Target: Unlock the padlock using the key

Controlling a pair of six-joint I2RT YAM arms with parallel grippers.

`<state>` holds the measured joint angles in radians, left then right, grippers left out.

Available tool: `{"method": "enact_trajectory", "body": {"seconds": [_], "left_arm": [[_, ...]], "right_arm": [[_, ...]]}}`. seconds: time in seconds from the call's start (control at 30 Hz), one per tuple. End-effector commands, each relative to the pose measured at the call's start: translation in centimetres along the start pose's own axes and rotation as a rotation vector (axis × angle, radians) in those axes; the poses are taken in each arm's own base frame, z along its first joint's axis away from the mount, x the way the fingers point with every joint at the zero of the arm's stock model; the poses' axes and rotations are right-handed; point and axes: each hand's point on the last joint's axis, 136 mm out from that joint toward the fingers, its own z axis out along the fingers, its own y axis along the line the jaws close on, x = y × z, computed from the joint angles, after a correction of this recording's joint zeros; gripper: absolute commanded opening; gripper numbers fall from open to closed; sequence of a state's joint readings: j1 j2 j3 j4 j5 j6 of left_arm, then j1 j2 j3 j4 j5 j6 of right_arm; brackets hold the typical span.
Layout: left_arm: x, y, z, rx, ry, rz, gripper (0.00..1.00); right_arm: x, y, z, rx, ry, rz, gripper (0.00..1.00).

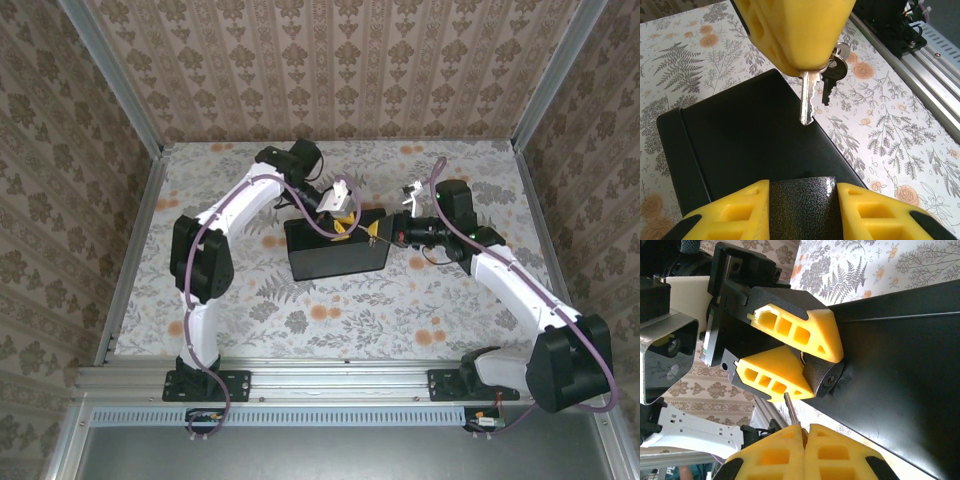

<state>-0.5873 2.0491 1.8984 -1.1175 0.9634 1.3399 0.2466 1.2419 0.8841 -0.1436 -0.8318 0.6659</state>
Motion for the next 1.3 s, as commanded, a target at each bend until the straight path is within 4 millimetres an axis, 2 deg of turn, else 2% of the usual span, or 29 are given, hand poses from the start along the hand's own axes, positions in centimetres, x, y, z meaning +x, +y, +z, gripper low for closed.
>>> {"method": "enact_trajectory", "body": {"seconds": [0.0,0.6,0.73,1.27], "left_arm": [[-2.5,-0.6,-1.5,-0.019,-0.1,0.01,0.27],[-4.5,-0.8,-3.1,-0.091,-0.258,0.071,0.26],[-4.7,-0.8,-3.1,-0.099,-0.268,0.082,0.26],[-4.9,-1.1,-2.9,-0.096,-0.27,0.086,0.25]], "right_arm": [[0.1,0.1,0.0,0.002,0.025,0.013,0.0],[-0.1,0.4,0.4,0.001,0.089,0.004,0.0],[0.4,0.2,0.5,0.008,0.112,-0.002,0.0],[0.2,-0.5,1.0,0.036,0.131,-0.027,0.0]]}}
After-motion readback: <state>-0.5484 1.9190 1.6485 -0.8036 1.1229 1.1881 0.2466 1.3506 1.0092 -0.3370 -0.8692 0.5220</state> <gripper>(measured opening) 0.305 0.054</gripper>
